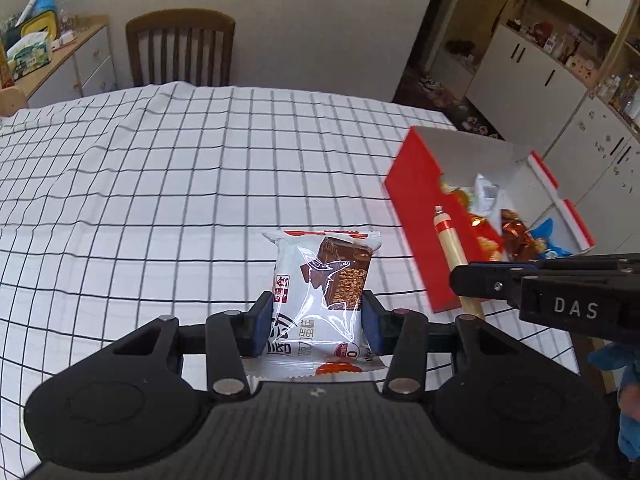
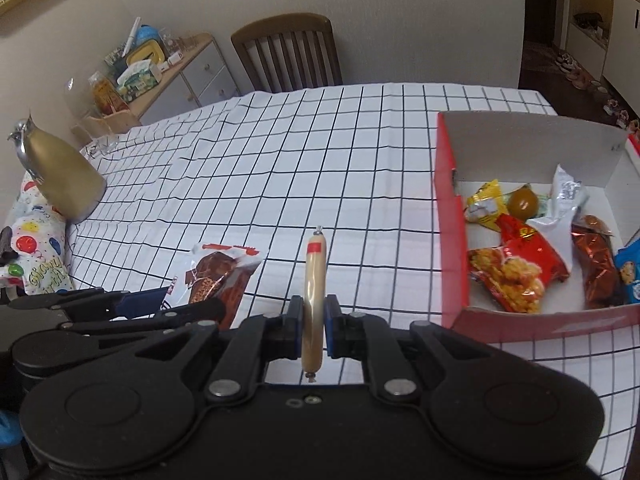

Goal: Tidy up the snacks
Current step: 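Carry the stick snack and chocolate cake packet over the shoebox with both grippers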

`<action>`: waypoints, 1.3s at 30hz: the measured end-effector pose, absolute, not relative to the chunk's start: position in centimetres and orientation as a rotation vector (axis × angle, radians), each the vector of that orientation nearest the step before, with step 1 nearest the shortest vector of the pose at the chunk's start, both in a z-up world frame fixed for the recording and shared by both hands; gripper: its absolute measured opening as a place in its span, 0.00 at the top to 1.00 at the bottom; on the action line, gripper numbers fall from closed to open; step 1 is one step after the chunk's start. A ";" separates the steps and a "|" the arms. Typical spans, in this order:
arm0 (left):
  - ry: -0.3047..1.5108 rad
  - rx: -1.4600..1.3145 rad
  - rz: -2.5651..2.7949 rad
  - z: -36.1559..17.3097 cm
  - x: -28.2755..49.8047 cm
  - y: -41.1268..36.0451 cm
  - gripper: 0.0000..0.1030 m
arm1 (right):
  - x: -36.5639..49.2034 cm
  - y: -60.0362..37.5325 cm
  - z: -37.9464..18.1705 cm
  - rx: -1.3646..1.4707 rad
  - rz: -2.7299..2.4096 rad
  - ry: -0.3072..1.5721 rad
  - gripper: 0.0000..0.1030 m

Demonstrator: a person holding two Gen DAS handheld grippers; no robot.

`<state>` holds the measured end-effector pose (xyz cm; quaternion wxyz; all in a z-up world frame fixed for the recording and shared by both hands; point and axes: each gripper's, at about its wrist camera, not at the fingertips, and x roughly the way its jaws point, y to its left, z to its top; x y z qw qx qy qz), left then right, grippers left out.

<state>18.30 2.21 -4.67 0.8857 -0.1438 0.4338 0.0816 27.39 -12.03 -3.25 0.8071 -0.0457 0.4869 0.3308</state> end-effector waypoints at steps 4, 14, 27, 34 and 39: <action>0.878 -0.283 0.136 -3.3 18.8 -0.1 0.57 | 27.7 -14.1 -2.4 -0.086 0.706 1.019 0.91; 0.832 -0.221 0.092 -0.8 21.7 -5.4 0.57 | 28.7 -18.9 -0.6 -0.064 0.703 0.964 0.91; 0.825 -0.137 0.056 -0.3 27.6 -11.4 0.57 | 32.8 -25.5 0.0 -0.027 0.641 0.926 0.91; 0.869 -0.112 0.053 -1.5 31.6 -13.1 0.57 | 35.7 -29.0 -0.4 -0.024 0.575 0.920 0.91; 0.902 -0.064 0.067 -3.1 34.3 -14.1 0.57 | 37.8 -31.0 -1.1 -0.021 0.528 0.924 0.91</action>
